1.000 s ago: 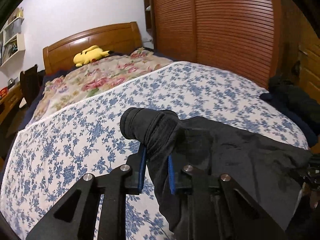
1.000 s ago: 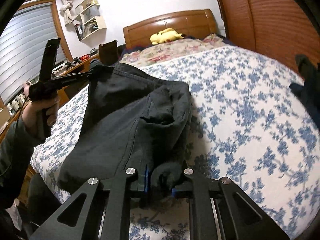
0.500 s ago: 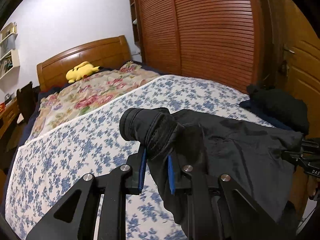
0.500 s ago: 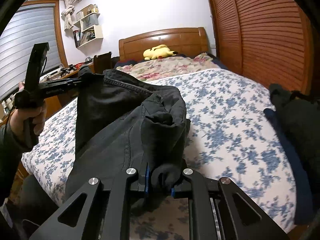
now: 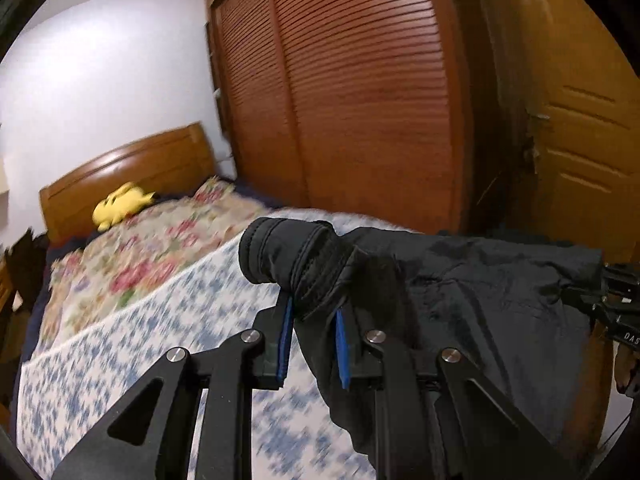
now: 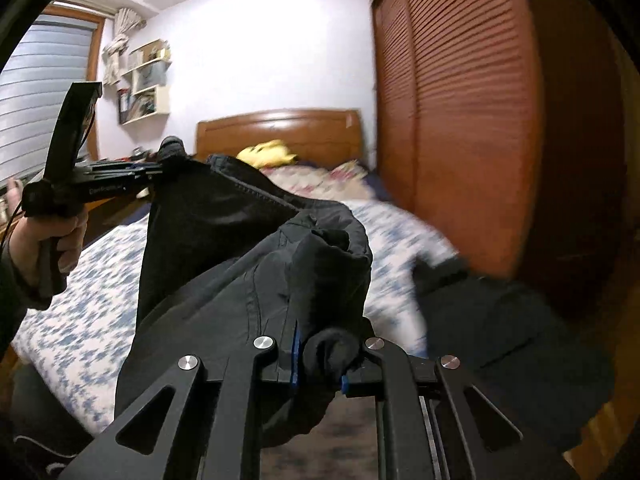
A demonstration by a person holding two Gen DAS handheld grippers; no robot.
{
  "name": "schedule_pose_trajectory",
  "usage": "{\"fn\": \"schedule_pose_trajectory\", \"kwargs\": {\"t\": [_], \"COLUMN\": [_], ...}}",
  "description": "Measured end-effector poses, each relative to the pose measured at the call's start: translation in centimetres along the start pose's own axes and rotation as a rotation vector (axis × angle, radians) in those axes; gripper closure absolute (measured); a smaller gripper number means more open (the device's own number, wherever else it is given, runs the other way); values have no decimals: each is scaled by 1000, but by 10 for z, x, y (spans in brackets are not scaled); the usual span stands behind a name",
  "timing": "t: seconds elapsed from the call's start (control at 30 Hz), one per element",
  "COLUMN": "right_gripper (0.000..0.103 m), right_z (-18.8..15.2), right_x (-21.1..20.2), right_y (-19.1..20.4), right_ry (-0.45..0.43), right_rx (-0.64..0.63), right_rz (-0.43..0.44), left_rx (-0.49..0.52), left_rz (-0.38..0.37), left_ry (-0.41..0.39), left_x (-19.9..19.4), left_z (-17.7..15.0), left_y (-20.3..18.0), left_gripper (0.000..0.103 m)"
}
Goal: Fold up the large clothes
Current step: 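Lift the jacket with both grippers and carry it to the bed corner by the door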
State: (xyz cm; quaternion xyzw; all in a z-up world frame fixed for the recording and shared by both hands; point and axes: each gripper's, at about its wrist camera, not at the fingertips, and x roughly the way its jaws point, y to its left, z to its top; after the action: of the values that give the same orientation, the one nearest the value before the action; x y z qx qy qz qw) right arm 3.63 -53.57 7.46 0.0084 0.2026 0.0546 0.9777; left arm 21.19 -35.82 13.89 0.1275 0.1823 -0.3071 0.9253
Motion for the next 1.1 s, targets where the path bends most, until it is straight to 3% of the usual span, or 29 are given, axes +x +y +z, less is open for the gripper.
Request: {"fn": "schedule_pose_trajectory", "kwargs": {"t": [0.17,0.23,0.47,0.63,0.7,0.8,0.87,1.03,1.1], "right_gripper": [90,90,90,90,89,86,84,68,46], "right_z": [24,29,20,-14,-32,-48,-49,-41,-35], "right_x": [-42,-55,-85,-73,-61,-53,-53,-53,-62], "right_y": [-55,-78,-157,-192,-201,-208,-211,-199,-195], "right_ry": [-62,-67,-35,61,121,153,154,174,158], "right_rx": [-14,-7,40,118,140,166,183,201,187], "right_rz": [-136,-185,-350,-393,-404,-429,-444,-487,-531], "left_rx": [42,38,57,94,117,125,132,165,150], "left_rz": [-59,-115,-229,-277,-255,-223,-232,-276,-300], "left_ry": [-71,-95,-111,11,45,73,106,119,118], "left_x": [16,25,80,146,166,176,177,165,155], "left_z": [52,70,110,92,76,61,54,36,25], "left_y": [-56,-78,-155,-200,-209,-209,-206,-198,-190], "left_gripper": [84,84,83,83,83,83,77,63,62]}}
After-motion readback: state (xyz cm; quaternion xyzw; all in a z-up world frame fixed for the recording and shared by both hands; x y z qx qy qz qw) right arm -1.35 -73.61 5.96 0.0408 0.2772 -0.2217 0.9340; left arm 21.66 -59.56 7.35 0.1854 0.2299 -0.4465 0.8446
